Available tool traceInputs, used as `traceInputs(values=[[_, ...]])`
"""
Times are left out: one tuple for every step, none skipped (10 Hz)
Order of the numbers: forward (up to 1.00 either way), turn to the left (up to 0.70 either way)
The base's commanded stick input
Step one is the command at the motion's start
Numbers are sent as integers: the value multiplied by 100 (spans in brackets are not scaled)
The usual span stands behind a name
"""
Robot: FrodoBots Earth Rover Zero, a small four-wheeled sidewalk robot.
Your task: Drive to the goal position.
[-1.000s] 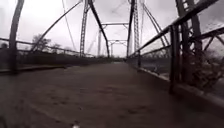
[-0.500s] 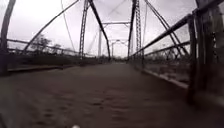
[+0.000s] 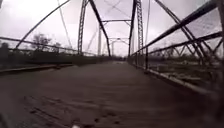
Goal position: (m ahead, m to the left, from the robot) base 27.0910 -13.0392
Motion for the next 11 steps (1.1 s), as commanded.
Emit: traceInputs(values=[[100, 0], [100, 0], [100, 0], [100, 0], [100, 0], [100, 0], [100, 0], [100, 0], [100, 0], [100, 0], [100, 0]])
